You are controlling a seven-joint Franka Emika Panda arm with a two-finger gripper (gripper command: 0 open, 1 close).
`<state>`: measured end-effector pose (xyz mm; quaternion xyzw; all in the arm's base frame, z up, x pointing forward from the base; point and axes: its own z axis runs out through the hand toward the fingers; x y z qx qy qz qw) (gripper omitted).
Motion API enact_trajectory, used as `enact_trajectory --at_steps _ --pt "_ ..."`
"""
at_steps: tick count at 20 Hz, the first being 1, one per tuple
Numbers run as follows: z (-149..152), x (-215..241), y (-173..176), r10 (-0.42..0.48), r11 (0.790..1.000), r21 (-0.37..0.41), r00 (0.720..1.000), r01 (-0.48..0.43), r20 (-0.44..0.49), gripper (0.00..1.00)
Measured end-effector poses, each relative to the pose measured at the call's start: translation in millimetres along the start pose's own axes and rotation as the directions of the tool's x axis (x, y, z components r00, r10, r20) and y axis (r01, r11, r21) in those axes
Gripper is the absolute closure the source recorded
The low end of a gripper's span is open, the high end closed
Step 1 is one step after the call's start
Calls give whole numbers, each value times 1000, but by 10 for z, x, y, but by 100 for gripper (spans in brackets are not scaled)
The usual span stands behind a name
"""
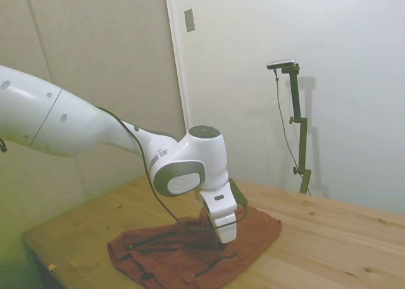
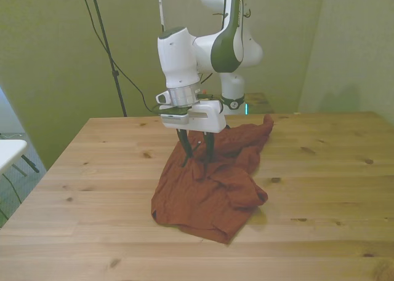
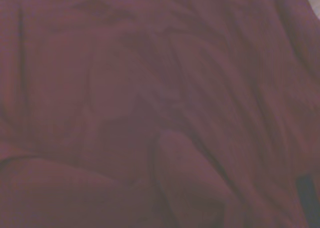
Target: Unfold the shorts
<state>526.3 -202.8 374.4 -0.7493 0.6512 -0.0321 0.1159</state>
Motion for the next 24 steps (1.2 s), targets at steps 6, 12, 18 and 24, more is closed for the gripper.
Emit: enact_trajectory --at_steps 6,12,18,24 --pt "69 -22 -5 -6 1000 -11 1000 6 5 100" --pt "80 -27 -6 -7 1000 -13 1000 7 6 100" --pt "78 -17 -1 -6 1000 -13 1000 6 5 100" --pt "-79 -18 -118 -22 1000 17 1000 22 -13 100"
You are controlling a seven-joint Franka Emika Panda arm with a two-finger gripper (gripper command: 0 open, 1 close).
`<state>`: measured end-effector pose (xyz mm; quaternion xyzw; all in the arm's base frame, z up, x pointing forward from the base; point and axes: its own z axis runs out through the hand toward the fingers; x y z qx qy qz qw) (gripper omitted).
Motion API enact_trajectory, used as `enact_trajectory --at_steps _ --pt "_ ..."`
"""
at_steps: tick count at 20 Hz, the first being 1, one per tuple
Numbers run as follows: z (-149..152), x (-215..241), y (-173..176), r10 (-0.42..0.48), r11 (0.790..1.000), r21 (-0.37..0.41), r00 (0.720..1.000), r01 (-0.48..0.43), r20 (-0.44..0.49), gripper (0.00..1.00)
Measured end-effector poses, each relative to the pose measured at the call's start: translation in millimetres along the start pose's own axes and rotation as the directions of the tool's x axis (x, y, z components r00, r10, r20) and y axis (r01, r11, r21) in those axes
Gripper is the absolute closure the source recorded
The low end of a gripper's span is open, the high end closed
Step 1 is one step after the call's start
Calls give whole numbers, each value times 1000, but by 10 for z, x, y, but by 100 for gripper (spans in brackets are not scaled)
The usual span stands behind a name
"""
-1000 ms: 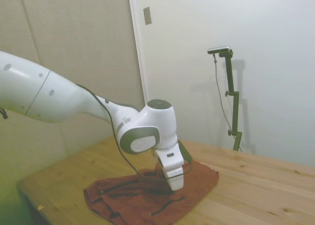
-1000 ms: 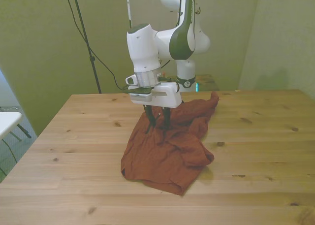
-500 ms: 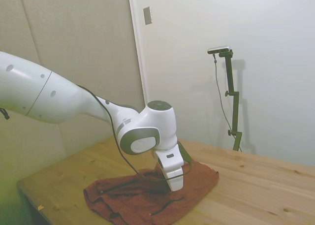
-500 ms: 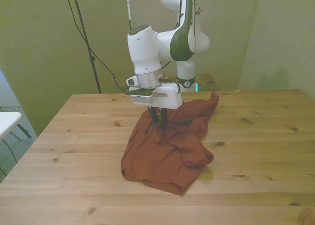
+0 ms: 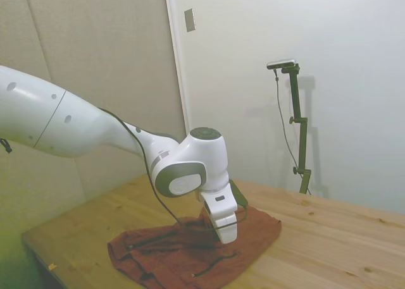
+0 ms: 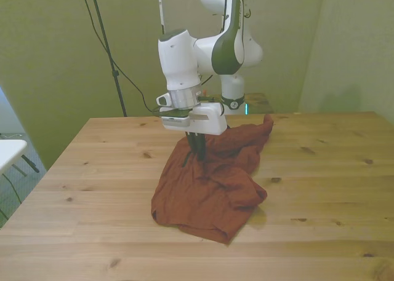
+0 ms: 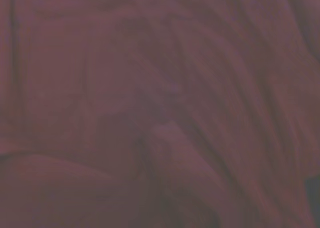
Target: Unfold the shorts
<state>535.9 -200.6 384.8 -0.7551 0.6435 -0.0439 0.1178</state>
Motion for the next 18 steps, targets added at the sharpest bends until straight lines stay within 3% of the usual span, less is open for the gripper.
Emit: enact_trajectory --at_steps 6,10,12,16,18 --pt "-543 -402 -546 -130 989 67 990 133 -54 100" --pt "-575 -919 -835 -262 963 54 963 265 -61 100" --pt "-508 -1223 -931 -352 934 48 935 354 -49 100" --pt "-419 -1612 -1033 -529 846 47 847 531 -46 100" --pt "-402 -1693 -1071 -576 813 56 815 579 -60 100"
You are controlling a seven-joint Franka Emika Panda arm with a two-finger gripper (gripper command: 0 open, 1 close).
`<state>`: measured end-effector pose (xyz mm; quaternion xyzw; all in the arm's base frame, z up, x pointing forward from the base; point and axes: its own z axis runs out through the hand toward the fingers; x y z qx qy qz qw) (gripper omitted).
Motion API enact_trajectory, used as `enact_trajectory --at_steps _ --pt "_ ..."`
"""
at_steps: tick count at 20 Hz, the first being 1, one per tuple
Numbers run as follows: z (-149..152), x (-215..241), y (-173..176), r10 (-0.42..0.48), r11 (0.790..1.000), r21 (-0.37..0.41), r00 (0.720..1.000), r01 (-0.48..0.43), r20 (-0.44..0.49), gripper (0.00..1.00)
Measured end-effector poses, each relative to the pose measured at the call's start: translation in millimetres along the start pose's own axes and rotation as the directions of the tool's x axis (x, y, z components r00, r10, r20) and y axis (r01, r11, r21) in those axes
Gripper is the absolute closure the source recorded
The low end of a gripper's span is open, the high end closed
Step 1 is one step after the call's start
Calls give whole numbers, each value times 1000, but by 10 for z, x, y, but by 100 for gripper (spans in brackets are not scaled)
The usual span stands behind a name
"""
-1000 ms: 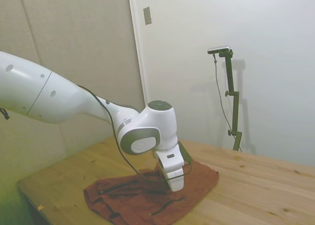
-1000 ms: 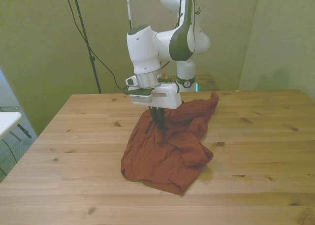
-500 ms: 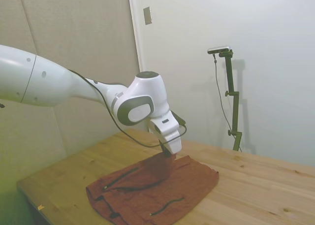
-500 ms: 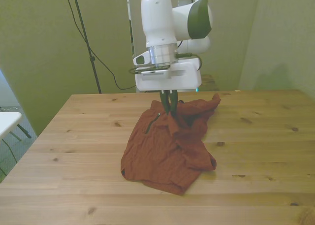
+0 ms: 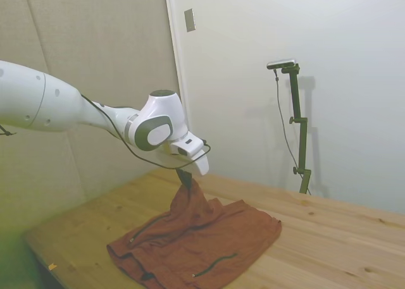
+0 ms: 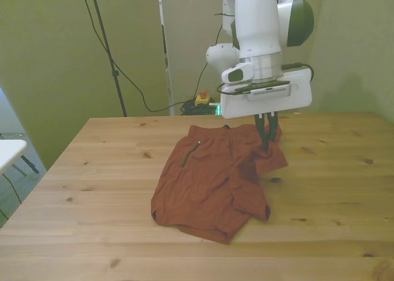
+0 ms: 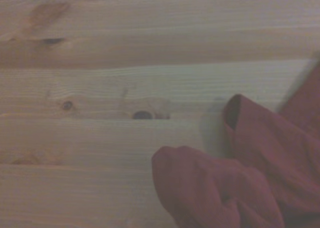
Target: Unfold the shorts
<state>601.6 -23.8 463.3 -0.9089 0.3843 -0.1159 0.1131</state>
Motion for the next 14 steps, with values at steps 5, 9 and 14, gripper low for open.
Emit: enact_trajectory --at_steps 5,9,14 --pt "173 -91 -188 -123 992 14 992 124 -5 100" --pt "360 -261 -424 -198 980 22 980 198 24 100" --pt "460 -533 -617 -291 956 47 954 288 67 0"
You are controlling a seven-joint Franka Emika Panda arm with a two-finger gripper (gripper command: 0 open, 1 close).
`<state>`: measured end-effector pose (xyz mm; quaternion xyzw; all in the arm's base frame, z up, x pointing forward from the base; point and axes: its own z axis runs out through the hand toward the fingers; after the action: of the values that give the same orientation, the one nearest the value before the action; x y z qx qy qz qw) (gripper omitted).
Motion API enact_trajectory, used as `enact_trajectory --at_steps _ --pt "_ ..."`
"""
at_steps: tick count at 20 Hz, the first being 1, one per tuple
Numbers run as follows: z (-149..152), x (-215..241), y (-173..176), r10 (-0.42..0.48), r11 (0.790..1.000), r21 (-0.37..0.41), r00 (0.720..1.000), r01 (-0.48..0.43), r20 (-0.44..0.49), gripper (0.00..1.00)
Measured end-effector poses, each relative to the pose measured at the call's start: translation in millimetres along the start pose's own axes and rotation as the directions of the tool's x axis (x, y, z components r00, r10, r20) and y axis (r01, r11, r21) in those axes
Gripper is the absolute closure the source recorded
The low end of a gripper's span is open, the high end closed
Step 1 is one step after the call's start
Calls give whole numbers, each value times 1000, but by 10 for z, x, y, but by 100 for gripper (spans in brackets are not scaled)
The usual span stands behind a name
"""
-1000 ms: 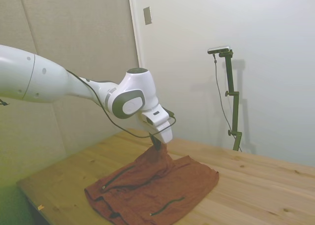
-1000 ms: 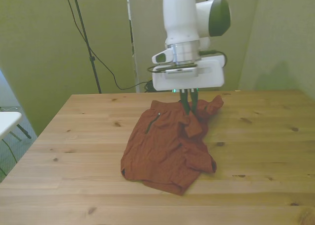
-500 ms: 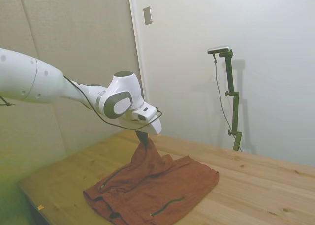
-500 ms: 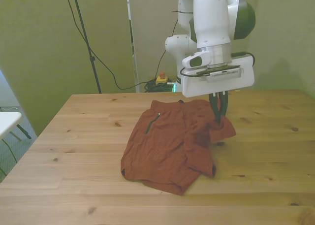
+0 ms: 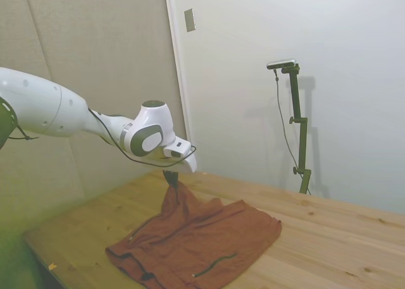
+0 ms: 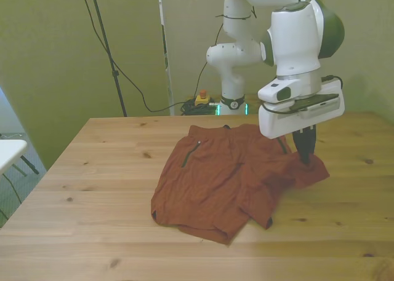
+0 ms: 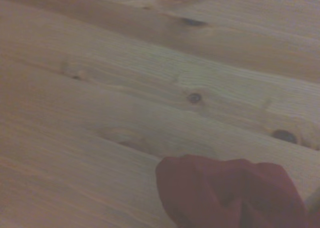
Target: Unfold the shorts
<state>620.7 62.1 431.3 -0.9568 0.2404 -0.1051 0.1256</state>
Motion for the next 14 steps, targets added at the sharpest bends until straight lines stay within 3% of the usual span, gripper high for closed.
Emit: enact_trajectory --at_steps 3,8,14 --pt "107 -57 3 -60 998 -16 998 60 30 0" --pt "228 -105 42 -213 977 32 973 211 84 0" --pt "207 -170 -85 -238 970 64 968 233 84 0"
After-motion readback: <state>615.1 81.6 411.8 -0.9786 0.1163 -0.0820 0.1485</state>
